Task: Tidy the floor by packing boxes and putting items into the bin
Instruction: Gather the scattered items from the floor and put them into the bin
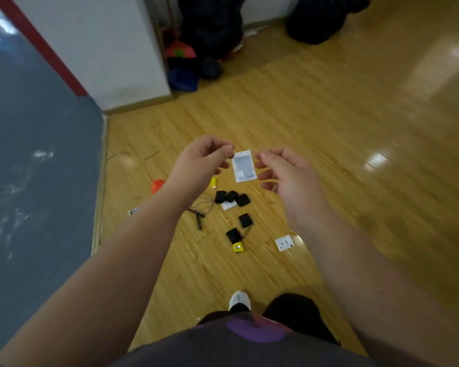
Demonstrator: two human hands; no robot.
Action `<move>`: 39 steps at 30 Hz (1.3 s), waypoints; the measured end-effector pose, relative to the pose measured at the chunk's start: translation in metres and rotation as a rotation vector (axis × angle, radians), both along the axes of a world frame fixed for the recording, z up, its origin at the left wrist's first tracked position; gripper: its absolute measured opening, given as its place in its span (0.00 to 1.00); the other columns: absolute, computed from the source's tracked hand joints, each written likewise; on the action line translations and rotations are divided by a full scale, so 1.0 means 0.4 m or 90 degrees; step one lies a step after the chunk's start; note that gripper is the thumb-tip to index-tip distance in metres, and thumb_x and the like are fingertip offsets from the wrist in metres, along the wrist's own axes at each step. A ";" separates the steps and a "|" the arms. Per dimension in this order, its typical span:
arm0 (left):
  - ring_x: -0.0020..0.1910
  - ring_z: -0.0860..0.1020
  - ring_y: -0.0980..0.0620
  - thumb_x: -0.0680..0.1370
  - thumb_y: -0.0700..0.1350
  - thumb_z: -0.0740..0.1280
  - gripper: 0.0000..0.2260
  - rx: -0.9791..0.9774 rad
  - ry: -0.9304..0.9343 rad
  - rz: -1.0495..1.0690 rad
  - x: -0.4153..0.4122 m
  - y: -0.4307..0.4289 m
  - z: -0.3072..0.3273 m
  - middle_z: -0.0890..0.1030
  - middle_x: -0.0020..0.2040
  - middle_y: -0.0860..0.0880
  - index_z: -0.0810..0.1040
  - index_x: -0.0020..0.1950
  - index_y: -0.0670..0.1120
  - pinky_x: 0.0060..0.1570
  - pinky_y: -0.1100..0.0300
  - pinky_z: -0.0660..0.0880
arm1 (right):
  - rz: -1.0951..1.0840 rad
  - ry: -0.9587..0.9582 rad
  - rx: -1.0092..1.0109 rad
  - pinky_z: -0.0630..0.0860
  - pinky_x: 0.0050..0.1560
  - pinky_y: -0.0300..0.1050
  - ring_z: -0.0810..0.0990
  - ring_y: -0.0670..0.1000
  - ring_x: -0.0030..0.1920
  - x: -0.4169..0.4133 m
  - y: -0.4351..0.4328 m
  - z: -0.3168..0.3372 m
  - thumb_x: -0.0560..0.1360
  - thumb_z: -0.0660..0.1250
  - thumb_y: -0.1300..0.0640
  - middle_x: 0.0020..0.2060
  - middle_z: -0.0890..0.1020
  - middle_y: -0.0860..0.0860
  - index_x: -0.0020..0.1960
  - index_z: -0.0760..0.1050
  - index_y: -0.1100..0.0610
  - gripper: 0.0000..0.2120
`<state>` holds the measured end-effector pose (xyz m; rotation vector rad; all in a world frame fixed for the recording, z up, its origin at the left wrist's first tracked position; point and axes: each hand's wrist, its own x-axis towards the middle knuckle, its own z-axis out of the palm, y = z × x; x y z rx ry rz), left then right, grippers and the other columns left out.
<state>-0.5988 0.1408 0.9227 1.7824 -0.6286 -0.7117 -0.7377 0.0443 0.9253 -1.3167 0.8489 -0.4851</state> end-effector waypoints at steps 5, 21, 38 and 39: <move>0.41 0.81 0.58 0.80 0.45 0.66 0.04 -0.010 0.029 0.073 0.096 0.007 -0.012 0.83 0.44 0.53 0.80 0.49 0.50 0.44 0.62 0.77 | 0.080 0.030 -0.011 0.76 0.42 0.42 0.79 0.42 0.38 0.126 -0.023 -0.004 0.77 0.66 0.53 0.39 0.82 0.43 0.43 0.81 0.48 0.07; 0.44 0.82 0.55 0.81 0.46 0.64 0.07 0.013 0.046 0.253 0.426 -0.064 -0.020 0.84 0.46 0.53 0.81 0.52 0.49 0.48 0.57 0.79 | 0.278 0.055 -0.005 0.76 0.42 0.41 0.77 0.43 0.36 0.526 -0.202 -0.037 0.77 0.65 0.57 0.38 0.81 0.44 0.43 0.80 0.48 0.08; 0.44 0.83 0.55 0.81 0.47 0.64 0.07 0.025 0.080 0.359 0.862 0.209 -0.101 0.85 0.45 0.54 0.81 0.51 0.50 0.43 0.61 0.78 | 0.383 0.071 0.010 0.75 0.37 0.37 0.78 0.40 0.33 1.037 0.043 -0.087 0.77 0.64 0.57 0.38 0.81 0.44 0.42 0.80 0.47 0.09; 0.44 0.83 0.55 0.81 0.46 0.64 0.07 0.030 0.081 0.349 0.906 0.230 -0.105 0.85 0.45 0.54 0.81 0.51 0.50 0.43 0.61 0.78 | 0.373 0.077 0.015 0.75 0.36 0.37 0.78 0.40 0.33 1.078 0.067 -0.094 0.77 0.64 0.57 0.38 0.81 0.44 0.42 0.81 0.47 0.09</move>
